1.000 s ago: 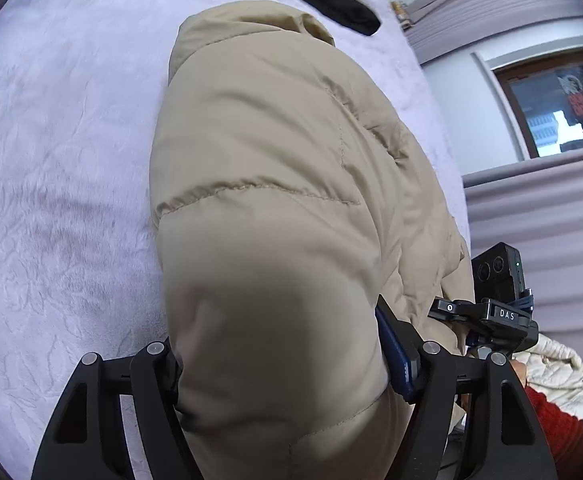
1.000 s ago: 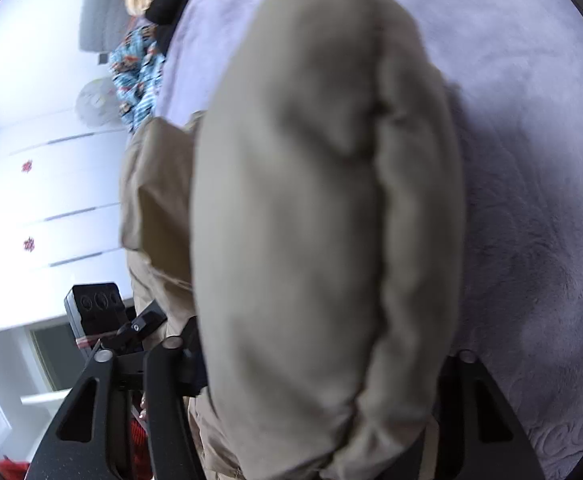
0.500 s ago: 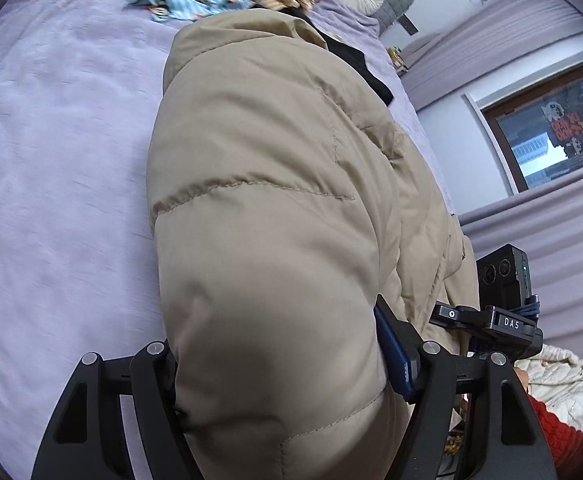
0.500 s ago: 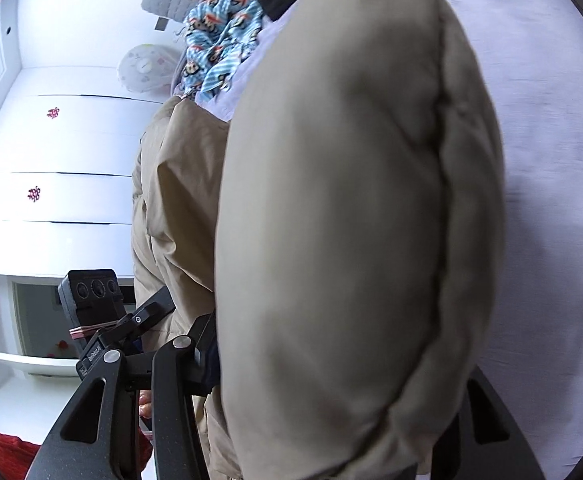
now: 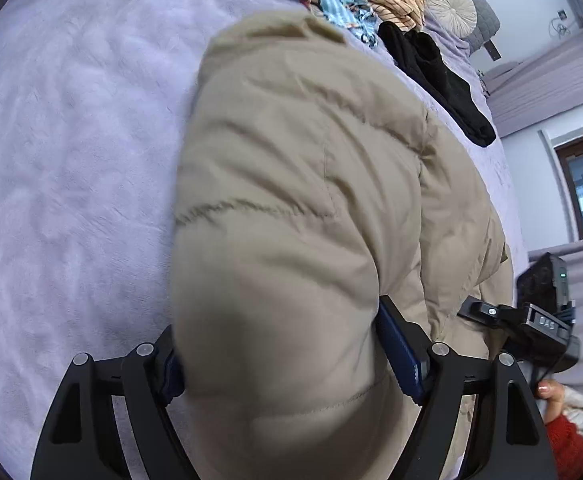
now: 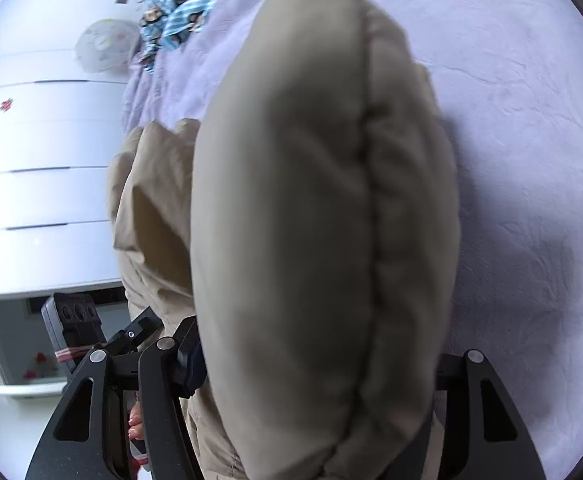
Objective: Fold large clothes
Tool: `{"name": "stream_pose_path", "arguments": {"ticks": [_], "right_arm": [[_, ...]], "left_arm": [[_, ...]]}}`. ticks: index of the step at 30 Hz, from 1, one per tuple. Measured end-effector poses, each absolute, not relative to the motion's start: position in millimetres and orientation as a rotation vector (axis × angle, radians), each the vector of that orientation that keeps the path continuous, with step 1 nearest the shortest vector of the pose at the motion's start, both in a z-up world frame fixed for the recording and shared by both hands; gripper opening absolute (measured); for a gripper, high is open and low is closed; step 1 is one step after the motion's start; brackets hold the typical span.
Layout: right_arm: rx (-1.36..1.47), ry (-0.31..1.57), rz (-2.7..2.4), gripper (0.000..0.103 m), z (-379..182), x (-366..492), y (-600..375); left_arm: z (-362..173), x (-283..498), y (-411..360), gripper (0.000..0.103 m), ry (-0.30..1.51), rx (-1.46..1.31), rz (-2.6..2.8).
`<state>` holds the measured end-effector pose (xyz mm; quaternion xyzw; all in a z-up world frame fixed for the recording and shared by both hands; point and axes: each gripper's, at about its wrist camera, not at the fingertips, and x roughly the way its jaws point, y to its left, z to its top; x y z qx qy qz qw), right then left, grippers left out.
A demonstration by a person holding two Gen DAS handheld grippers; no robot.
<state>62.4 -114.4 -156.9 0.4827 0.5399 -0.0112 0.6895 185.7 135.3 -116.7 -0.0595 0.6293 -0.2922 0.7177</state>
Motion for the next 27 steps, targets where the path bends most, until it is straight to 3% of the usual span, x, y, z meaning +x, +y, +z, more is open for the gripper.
{"name": "stream_pose_path", "arguments": {"ticks": [3, 6, 11, 14, 21, 23, 27], "right_arm": [[0.977, 1.202, -0.125, 0.067, -123.0, 38.5, -126.9], [0.838, 1.079, -0.240, 0.067, -73.3, 12.1, -135.2], [0.856, 0.969, -0.106, 0.036, -40.7, 33.6, -118.8], [0.819, 0.992, -0.055, 0.021, -48.9, 78.1, -82.6], [0.719, 1.143, -0.260, 0.015, -106.2, 66.6, -90.4], [0.769, 1.187, -0.299, 0.000, -127.6, 41.3, -108.9], [0.814, 1.191, -0.297, 0.000, -139.7, 33.5, -117.6]], "left_arm": [[-88.0, 188.4, 153.9, 0.081, 1.250, -0.089, -0.613], [-71.2, 206.4, 159.7, 0.081, 1.165, -0.054, -0.590], [-89.6, 241.4, 120.3, 0.081, 1.176, 0.025, -0.566], [-100.7, 245.2, 89.3, 0.081, 1.185, 0.050, -0.591], [-106.2, 216.8, 42.1, 0.081, 1.149, 0.208, -0.592], [-108.8, 212.3, 36.6, 0.081, 1.146, 0.231, -0.604], [-107.9, 208.1, 35.9, 0.081, 1.137, 0.263, -0.598]]}}
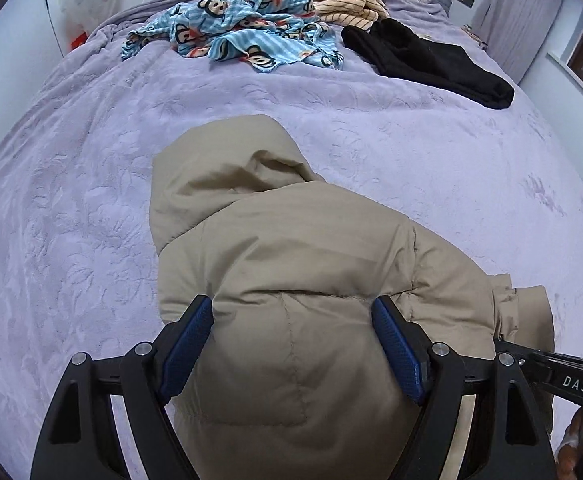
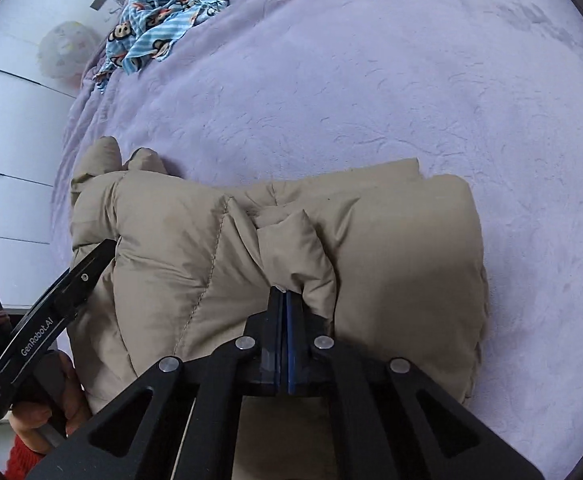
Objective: Fold large clothes
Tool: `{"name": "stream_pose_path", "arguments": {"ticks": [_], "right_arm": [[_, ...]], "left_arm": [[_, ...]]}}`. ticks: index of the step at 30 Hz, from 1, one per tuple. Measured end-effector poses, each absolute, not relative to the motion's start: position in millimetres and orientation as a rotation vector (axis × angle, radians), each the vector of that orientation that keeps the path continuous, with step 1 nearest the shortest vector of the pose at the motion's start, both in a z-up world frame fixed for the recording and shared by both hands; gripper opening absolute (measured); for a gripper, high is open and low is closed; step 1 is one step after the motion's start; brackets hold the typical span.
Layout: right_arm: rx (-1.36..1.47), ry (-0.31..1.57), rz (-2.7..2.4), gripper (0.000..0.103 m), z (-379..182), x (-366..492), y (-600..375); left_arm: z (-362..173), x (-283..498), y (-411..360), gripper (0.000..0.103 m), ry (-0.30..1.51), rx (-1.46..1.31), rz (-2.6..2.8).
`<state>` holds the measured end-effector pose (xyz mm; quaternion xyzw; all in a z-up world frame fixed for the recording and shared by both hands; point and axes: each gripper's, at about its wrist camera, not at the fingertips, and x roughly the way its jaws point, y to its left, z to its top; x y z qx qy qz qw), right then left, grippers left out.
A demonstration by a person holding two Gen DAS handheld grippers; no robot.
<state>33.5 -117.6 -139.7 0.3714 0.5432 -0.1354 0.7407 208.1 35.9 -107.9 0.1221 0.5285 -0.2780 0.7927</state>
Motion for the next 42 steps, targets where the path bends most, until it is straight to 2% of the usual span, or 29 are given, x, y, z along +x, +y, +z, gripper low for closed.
{"name": "stream_pose_path", "arguments": {"ticks": [14, 18, 28, 42], "right_arm": [[0.741, 1.211, -0.265, 0.001, -86.6, -20.7, -87.8], [0.736, 1.216, -0.267, 0.005, -80.8, -35.2, -78.1], [0.771, 1.218, -0.299, 0.005, -68.6, -70.0, -68.5], [0.729, 1.223, -0.225, 0.005, -44.4, -104.7, -67.8]], "left_arm": [[-66.4, 187.1, 80.1, 0.081, 1.188, 0.235, -0.546], [-61.5, 168.7, 99.4, 0.081, 1.218, 0.245, -0.529], [-56.8, 130.4, 129.1, 0.081, 1.277, 0.232, -0.512], [-23.3, 59.9, 133.0, 0.083, 1.263, 0.259, -0.432]]}}
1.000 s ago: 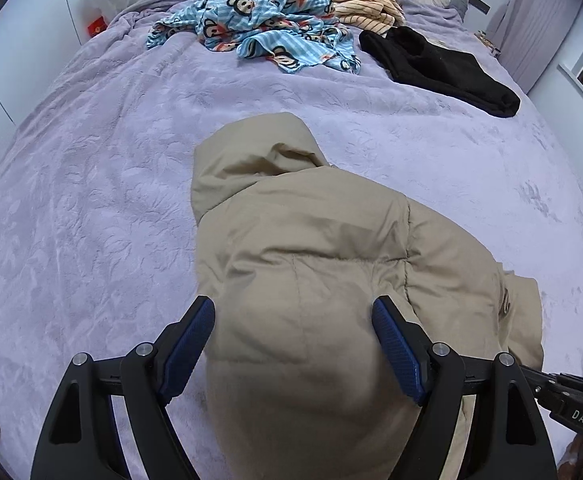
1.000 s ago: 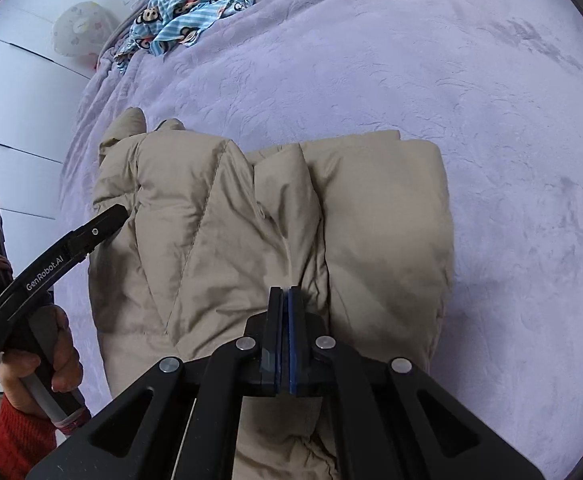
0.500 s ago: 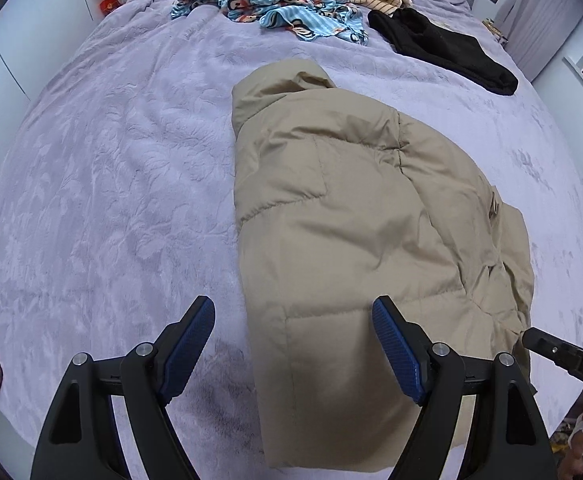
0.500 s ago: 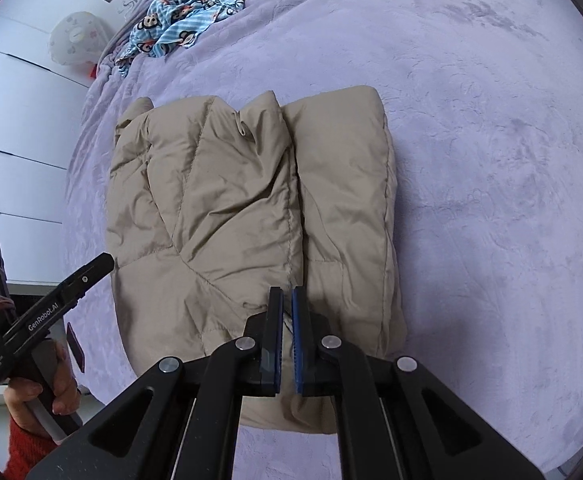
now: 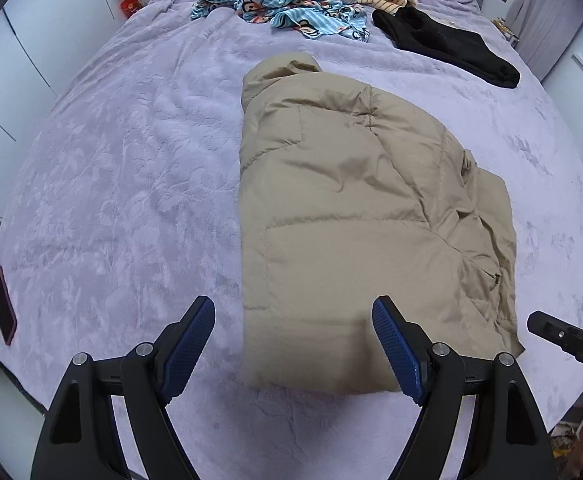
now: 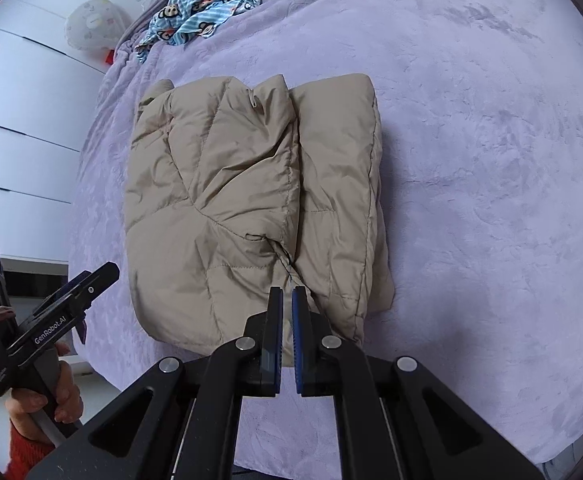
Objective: Fold large clothes
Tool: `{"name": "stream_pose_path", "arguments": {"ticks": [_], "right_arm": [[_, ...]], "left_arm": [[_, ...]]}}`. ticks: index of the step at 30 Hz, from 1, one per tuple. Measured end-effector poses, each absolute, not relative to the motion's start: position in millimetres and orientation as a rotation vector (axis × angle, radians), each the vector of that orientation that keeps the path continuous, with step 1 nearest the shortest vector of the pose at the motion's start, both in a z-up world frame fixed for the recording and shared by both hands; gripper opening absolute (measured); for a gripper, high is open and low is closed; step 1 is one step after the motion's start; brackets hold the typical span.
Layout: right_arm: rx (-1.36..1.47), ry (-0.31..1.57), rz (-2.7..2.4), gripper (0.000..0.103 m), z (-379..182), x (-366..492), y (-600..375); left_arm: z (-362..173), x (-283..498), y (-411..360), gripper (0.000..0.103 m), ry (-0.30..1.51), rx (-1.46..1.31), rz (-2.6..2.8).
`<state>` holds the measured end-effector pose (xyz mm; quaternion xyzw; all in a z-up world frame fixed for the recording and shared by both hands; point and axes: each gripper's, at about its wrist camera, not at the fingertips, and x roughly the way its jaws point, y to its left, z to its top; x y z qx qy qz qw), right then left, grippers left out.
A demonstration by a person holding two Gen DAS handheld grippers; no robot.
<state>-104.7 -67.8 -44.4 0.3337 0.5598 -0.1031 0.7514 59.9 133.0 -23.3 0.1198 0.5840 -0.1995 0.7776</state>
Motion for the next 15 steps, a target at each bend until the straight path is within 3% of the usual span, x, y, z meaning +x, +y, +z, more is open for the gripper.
{"name": "stream_pose_path", "arguments": {"ticks": [3, 15], "right_arm": [[0.726, 1.214, -0.206, 0.005, -34.7, -117.6, -73.3], [0.632, 1.212, -0.100, 0.005, -2.3, -150.6, -71.7]], "left_arm": [[-11.5, 37.6, 130.0, 0.101, 1.243, 0.253, -0.402], [31.1, -27.8, 136.2, 0.101, 1.177, 0.247, -0.279]]}}
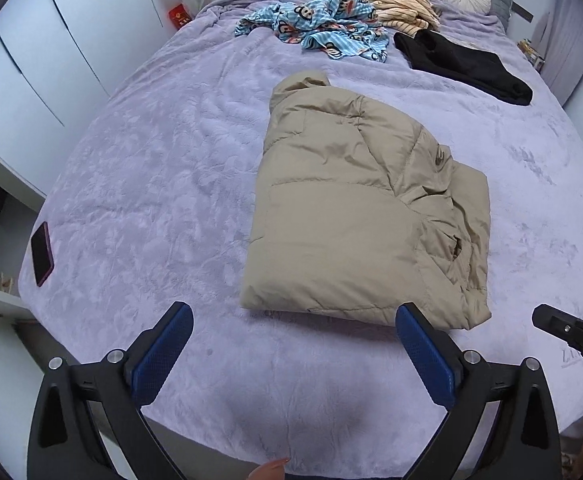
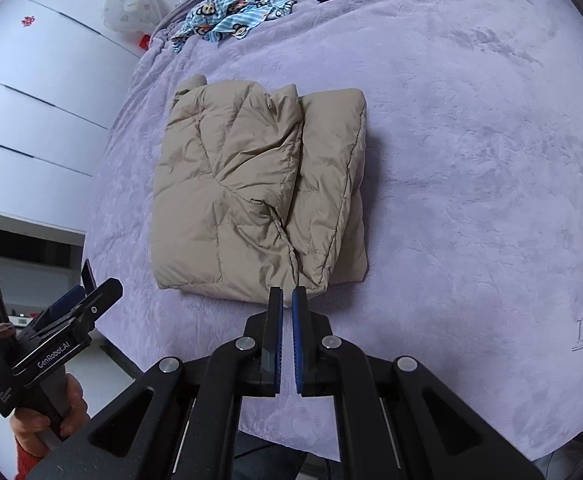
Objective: Fold large clothes
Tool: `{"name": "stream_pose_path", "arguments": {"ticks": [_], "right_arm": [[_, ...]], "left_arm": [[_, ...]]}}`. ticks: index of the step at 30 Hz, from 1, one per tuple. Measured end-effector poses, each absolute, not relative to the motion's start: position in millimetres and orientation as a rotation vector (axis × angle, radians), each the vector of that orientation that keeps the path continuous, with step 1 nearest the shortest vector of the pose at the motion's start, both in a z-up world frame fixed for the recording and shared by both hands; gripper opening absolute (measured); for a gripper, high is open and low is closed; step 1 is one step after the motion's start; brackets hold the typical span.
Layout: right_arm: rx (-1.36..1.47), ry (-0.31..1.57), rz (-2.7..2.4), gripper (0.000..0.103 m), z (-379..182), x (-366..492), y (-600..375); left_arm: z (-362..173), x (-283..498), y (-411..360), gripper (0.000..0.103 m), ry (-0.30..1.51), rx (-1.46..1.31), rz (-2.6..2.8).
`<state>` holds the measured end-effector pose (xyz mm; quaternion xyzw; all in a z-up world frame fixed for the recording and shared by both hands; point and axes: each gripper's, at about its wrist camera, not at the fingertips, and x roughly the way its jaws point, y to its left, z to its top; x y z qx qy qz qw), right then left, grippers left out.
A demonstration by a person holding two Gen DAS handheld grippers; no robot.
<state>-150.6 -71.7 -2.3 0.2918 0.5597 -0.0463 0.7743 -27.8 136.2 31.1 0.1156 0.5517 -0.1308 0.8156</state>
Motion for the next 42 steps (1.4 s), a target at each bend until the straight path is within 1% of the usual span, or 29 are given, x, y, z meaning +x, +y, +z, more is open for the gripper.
{"name": "stream_pose_path", "arguments": {"ticks": [6, 7, 9, 10, 11, 18, 19, 20, 22, 24, 25, 29, 42], "right_arm": [[0.522, 1.203, -0.116, 0.005, 20.0, -147.5, -50.7], [0.510, 1.194, -0.121, 0.007, 24.1, -145.7, -47.3], [0.502, 1.172, -0.139, 0.029, 30.6, -141.6, -43.0], [0.503, 1.152, -0.157, 0.058, 34.4, -139.9, -41.0], [0.503, 1.127, -0.177, 0.072, 38.6, -138.4, -38.3], [0.487, 1.066, -0.299, 0.074, 57.4, -126.9, -19.7], [0.473, 1.060, -0.313, 0.079, 59.9, -125.6, -17.0], [0.463, 1.053, -0.324, 0.082, 62.2, -124.5, -14.9], [0.435, 1.038, -0.351, 0.084, 68.1, -121.9, -11.4], [0.407, 1.019, -0.374, 0.095, 74.0, -120.1, -8.6], [0.397, 0.997, -0.379, 0.103, 78.0, -119.7, -7.6], [0.348, 0.960, -0.402, 0.103, 90.4, -115.2, -2.3], [0.368, 0.977, -0.394, 0.103, 96.1, -110.8, -2.3]], "left_arm": [[54.2, -31.2, 145.8, 0.101, 1.149, 0.214, -0.299], [57.9, -29.6, 147.2, 0.101, 1.142, 0.218, -0.304], [64.0, -22.7, 151.4, 0.101, 1.131, 0.214, -0.318], [67.2, -19.1, 154.3, 0.101, 1.128, 0.210, -0.331], [70.2, -15.3, 156.9, 0.101, 1.127, 0.213, -0.342], [89.1, 6.7, 166.2, 0.101, 1.089, 0.248, -0.377], [91.3, 9.3, 167.3, 0.101, 1.086, 0.244, -0.375], [93.7, 11.4, 168.8, 0.101, 1.081, 0.237, -0.374], [97.3, 14.2, 171.1, 0.101, 1.075, 0.224, -0.368], [99.9, 16.7, 172.8, 0.101, 1.072, 0.214, -0.365], [101.1, 17.4, 173.5, 0.101, 1.068, 0.211, -0.364], [102.8, 15.6, 173.1, 0.101, 1.054, 0.220, -0.359], [106.3, 16.9, 175.0, 0.101, 1.049, 0.210, -0.343]]}}
